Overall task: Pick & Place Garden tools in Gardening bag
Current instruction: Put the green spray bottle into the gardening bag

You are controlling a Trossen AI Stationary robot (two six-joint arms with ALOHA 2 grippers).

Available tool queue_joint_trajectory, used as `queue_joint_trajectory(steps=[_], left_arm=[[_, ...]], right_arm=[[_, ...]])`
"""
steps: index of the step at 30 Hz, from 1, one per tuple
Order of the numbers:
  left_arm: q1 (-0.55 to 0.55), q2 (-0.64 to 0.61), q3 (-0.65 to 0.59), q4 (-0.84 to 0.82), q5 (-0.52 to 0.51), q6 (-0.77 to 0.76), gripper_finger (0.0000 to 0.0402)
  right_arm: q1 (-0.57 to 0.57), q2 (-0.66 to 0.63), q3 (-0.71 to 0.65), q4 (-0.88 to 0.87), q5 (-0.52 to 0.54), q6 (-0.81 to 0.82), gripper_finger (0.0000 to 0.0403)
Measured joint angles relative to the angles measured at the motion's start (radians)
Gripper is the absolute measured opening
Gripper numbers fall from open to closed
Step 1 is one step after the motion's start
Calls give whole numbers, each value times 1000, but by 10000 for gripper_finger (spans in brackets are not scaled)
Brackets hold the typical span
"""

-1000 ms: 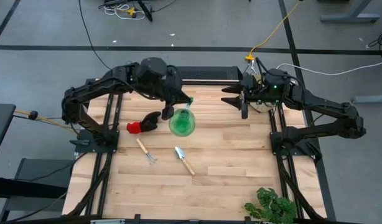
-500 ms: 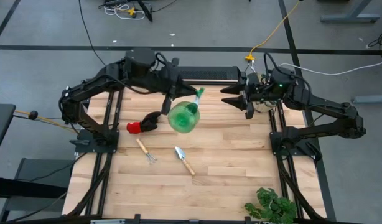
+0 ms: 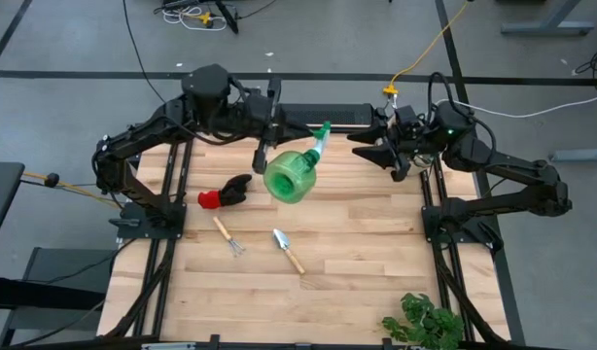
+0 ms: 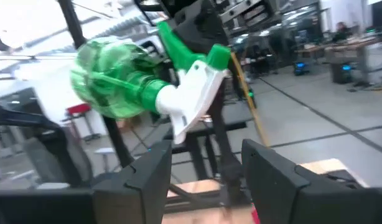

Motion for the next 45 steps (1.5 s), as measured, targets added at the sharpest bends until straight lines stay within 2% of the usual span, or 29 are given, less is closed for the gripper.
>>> queue_joint_trajectory(steps=[6,15,29,45], left_arm=[[0,0,0,14,11,3,23],[0,0,-1,39,29,-1,23],[-1,0,-1,55,54,-1,22],[0,0,-1,81,79,-2,23]], right_arm=[[0,46,0,101,-92,85,196],[0,164,0,386,-174,188,200],[0,271,0,676,-201,336,262],[1,356,0,870,-229,431,263]])
